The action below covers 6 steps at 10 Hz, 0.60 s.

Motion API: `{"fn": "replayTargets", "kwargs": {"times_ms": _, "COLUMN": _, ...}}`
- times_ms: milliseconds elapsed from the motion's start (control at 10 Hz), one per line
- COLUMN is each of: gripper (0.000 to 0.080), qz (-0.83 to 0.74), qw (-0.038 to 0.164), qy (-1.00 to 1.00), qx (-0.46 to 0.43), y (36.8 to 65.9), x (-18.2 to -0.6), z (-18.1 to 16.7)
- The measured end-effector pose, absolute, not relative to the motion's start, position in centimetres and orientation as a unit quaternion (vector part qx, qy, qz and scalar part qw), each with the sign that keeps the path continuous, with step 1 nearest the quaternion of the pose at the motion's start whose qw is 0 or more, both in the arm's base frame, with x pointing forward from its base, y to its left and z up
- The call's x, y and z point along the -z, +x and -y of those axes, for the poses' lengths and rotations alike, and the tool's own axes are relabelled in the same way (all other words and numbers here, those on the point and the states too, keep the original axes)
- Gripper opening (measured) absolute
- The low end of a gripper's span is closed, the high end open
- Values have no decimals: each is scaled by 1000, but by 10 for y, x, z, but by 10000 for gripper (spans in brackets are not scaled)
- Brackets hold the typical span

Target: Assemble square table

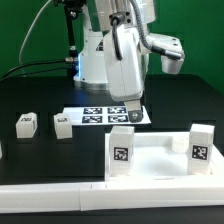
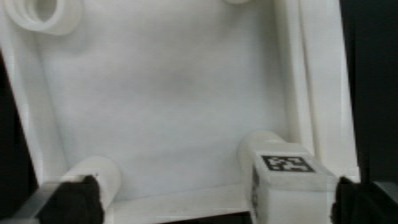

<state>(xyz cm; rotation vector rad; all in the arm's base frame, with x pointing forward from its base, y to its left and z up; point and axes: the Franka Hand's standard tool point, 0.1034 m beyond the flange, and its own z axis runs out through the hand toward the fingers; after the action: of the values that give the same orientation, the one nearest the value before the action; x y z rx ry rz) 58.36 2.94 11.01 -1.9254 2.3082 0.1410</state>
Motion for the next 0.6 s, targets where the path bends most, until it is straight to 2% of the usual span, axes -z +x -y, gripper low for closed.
{"fn": "replayTargets", "kwargs": {"times_ms": 100, "gripper": 649, "qz": -765, "qw": 63, "qy": -640, "qx": -44, "y": 560, "x": -104, "z": -36}}
{"fn": "replayTargets", "kwargs": {"times_ms": 200, "gripper": 649, "qz": -764, "qw": 45, "qy": -642, "qx": -50, "y": 540, "x": -89, "z": -45}}
{"fn": "replayTargets", "kwargs": {"times_ms": 300, "gripper": 649, "qz": -763, "qw": 23, "qy": -643, "qx": -61, "y": 535, "x": -79, "z": -54}}
{"fn": "replayTargets", "kwargs": {"times_ms": 400, "gripper": 649, "qz": -759, "qw": 28, "qy": -647, "qx": -62, "y": 540, "x": -80, "z": -55}}
{"fn": "replayTargets", "kwargs": {"times_ms": 600, "gripper": 649, "qz": -759, "qw": 26, "qy": -647, "qx": -63, "y": 538, "x": -77, "z": -55}}
